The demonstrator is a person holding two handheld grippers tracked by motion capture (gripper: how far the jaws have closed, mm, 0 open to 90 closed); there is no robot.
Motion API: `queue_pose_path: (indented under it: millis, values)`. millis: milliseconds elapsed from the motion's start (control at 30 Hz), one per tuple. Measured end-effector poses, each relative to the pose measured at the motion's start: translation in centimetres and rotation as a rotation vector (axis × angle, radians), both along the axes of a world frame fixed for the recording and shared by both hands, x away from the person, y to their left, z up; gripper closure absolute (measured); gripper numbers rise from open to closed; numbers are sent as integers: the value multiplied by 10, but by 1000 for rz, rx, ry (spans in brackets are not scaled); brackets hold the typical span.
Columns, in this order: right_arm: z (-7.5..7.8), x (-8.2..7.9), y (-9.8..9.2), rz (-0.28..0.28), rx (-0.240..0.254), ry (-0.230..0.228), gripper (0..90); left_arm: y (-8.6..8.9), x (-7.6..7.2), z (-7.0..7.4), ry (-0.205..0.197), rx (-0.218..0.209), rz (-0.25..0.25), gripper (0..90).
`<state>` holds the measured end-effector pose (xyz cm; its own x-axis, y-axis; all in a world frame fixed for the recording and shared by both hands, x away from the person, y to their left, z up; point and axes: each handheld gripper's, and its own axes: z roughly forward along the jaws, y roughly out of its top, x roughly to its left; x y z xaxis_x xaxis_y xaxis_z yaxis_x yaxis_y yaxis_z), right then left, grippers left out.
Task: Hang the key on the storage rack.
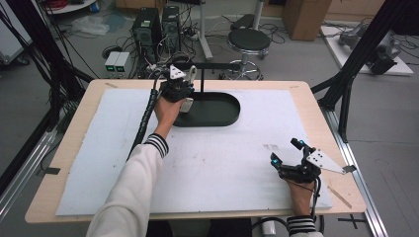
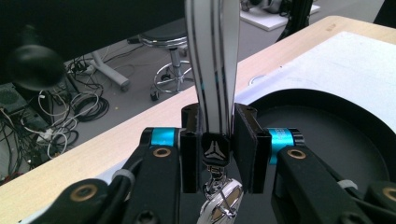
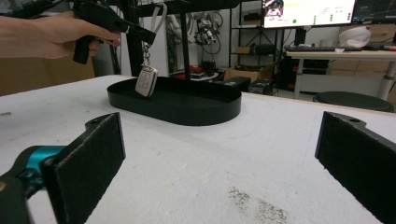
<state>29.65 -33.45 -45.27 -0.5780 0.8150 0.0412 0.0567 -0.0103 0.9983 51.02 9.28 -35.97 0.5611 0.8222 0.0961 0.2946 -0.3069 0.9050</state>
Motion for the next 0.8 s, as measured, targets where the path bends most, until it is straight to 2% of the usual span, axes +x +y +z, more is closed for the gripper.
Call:
queue_pose_path:
  millis: [100, 167, 267, 333, 367, 433, 500, 533, 600, 633, 700, 733, 800]
  values:
    - [0, 0, 0, 0, 2, -1, 5, -1, -2, -1, 9, -17, -17, 721]
    - [0, 0, 0, 0, 1, 2, 5, -3, -4, -3, -12, -6, -22, 725]
    - [0, 0, 0, 0, 0, 2, 4, -1, -5, -5, -5, -40, -43, 697]
    - [0, 0, 0, 1, 4, 4, 5, 1, -4, -4, -7, -60, -60, 617]
    - [0, 0, 0, 1, 5, 3, 5, 1, -5, -4, -5, -68, -67, 545]
    - [0, 0, 0, 1, 1, 0, 5, 3, -7, -2, -11, -72, -83, 449]
    - [0, 0, 0, -1, -1, 0, 5, 3, -11, -1, -39, -51, -70, 269]
    - [0, 0, 0, 0, 1, 1, 5, 4, -14, 0, -47, -42, -89, 233]
    - [0, 0, 0, 0, 5, 2, 5, 7, -21, 2, -84, -56, -106, 143]
    - [0, 0, 0, -1, 3, 1, 5, 8, -24, 2, -96, -70, -112, 49]
    - [0, 0, 0, -2, 3, 1, 5, 17, -33, 5, -115, -113, -142, 17]
    - [0, 0, 0, -1, 6, 5, 5, 21, -37, 5, -132, -124, -157, 17]
    - [0, 0, 0, 0, 8, 8, 5, 29, -47, 6, -137, -128, -179, 17]
